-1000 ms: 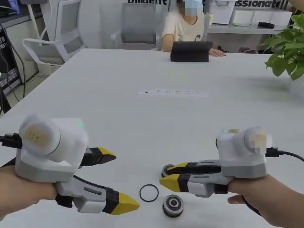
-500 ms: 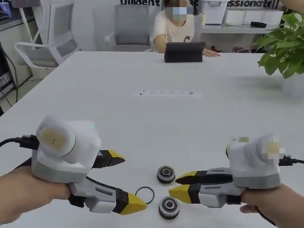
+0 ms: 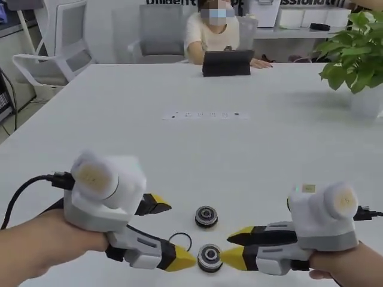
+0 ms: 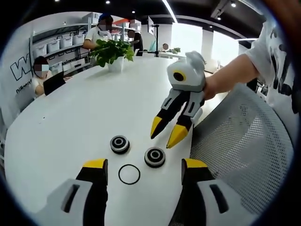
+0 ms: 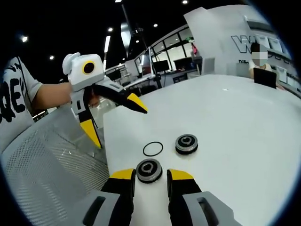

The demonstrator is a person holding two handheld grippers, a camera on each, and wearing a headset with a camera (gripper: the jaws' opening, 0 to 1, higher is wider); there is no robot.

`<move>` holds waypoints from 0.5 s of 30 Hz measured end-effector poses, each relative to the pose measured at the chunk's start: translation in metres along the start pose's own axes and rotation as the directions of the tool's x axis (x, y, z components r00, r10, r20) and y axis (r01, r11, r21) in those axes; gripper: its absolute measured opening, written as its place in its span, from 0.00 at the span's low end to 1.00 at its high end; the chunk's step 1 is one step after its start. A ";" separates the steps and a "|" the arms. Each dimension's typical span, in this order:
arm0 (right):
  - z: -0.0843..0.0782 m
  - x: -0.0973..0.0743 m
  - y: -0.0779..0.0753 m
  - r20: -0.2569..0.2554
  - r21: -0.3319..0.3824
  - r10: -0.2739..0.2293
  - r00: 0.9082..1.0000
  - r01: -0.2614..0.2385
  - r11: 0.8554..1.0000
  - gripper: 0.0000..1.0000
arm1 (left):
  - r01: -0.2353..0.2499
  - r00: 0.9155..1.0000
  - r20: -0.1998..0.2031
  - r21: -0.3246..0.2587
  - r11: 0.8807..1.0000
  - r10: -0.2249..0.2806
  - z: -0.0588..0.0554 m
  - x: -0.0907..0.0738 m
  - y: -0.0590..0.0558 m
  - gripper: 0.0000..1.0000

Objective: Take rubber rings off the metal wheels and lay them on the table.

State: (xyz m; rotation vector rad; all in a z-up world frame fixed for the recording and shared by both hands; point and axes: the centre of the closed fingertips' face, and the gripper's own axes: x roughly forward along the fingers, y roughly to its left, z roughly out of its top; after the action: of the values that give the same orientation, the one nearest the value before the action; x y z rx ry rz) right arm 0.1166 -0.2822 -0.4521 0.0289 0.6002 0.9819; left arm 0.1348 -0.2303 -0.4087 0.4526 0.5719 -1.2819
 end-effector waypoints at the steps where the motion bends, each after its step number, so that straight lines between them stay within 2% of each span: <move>1: -0.002 0.000 0.000 -0.002 0.000 0.000 1.000 0.000 1.000 0.25 | 0.002 1.000 -0.001 -0.002 1.000 -0.002 0.000 0.002 -0.001 0.60; 15: -0.019 0.006 0.003 -0.036 -0.045 0.001 0.999 -0.003 0.999 0.24 | 0.042 0.999 -0.035 -0.002 0.999 -0.042 -0.009 0.022 -0.012 0.53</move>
State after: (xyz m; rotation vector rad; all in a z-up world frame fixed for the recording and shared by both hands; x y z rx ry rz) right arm 0.1072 -0.2805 -0.4698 -0.0278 0.6112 0.9991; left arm 0.1258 -0.2438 -0.4294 0.4647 0.6141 -1.3153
